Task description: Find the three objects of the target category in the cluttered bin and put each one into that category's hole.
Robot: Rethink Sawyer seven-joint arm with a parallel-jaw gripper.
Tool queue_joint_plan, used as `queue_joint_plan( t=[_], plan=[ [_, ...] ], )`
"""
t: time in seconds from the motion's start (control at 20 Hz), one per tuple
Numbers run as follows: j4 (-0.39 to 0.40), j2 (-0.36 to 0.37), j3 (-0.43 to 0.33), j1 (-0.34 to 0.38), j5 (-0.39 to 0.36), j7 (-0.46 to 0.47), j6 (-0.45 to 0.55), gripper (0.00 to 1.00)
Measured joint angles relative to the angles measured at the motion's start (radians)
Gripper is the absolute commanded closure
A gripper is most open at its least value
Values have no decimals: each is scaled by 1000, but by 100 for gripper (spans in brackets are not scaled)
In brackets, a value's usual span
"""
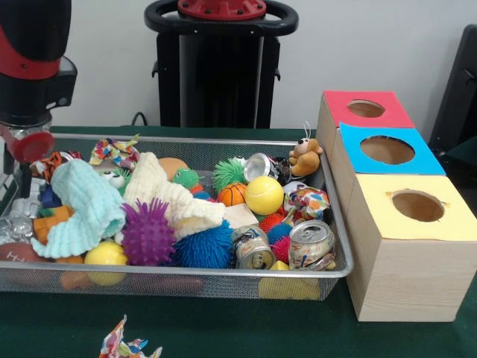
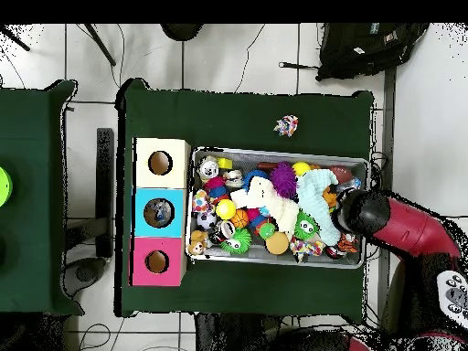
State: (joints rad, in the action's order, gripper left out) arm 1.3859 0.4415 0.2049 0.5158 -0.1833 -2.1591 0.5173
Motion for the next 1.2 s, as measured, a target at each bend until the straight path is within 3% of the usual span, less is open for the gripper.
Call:
queue_joint_plan(
  t=[0.45,0.9,1.2],
  plan=[
    [14,-16,-1,0,14,0,0,0],
    [12,-97,-3,0,15,0,-41,0],
    [3,-98,-2,2,17,0,-47,0]
  ],
)
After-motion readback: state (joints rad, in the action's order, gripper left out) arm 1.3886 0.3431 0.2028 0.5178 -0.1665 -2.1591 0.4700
